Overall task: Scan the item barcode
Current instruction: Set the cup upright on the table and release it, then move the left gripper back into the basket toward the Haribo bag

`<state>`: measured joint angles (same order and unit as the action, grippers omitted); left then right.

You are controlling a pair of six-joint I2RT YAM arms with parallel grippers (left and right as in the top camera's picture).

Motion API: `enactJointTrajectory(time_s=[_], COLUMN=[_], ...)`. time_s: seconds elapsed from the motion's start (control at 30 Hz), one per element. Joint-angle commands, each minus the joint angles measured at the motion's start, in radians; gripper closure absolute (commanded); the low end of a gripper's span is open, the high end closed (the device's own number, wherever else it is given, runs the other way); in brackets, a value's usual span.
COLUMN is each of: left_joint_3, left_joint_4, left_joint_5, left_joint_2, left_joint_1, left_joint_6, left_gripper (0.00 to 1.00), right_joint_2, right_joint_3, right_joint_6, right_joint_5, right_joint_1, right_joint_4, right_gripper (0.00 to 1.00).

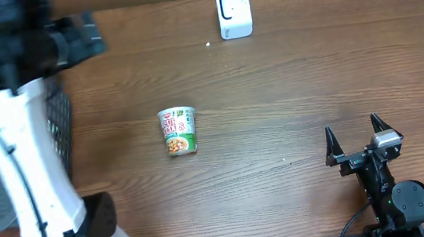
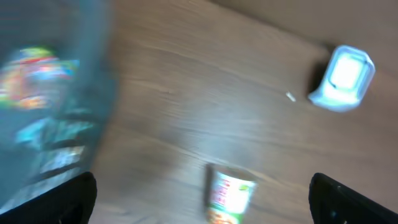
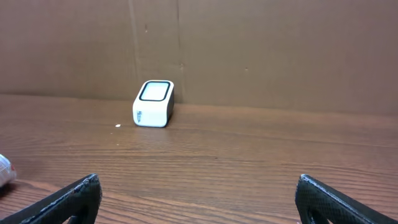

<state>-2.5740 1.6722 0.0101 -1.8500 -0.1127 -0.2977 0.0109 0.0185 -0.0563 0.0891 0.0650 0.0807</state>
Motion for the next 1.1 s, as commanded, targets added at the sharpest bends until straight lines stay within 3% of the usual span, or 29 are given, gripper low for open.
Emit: enactJointTrajectory(time_s=[0.0, 0.13, 0.33, 0.73, 0.9, 1.07], left_joint_3=[-0.056, -0.037, -0.037, -0.037, -0.037, -0.037], left_joint_4=[0.017, 0.016, -0.052, -0.254, -0.285, -0.288], left_joint_5=[-0.011, -0.006, 0.027, 0.048, 0.101, 0.157], left_joint_2=[0.013, -0.007, -0.149, -0.514, -0.637, -0.714], left_joint_1=[-0.219, -0.481, -0.602, -0.558, -0.496, -0.467], left_joint_6=[0.027, 0.002, -0.026, -0.092, -0.099, -0.186], left_gripper=[0.00, 0.00, 0.02, 0.07, 0.05, 0.04], right_joint_2=[-0.008, -0.008, -0.008, -0.008, -0.008, -0.008], right_joint_3=[-0.010, -0.010, -0.010, -0.010, -0.010, -0.010], right_joint_6=[0.003, 0.003, 0.003, 0.003, 0.003, 0.003], right_joint_5=[-0.006, -0.006, -0.006, -0.006, -0.006, -0.006], right_joint_1=[-0.006, -0.006, -0.006, -0.006, -0.007, -0.006], right_joint_4=[-0.004, -0.004, -0.004, -0.004, -0.004, -0.004], right_gripper=[0.00, 0.00, 0.00, 0.00, 0.00, 0.00])
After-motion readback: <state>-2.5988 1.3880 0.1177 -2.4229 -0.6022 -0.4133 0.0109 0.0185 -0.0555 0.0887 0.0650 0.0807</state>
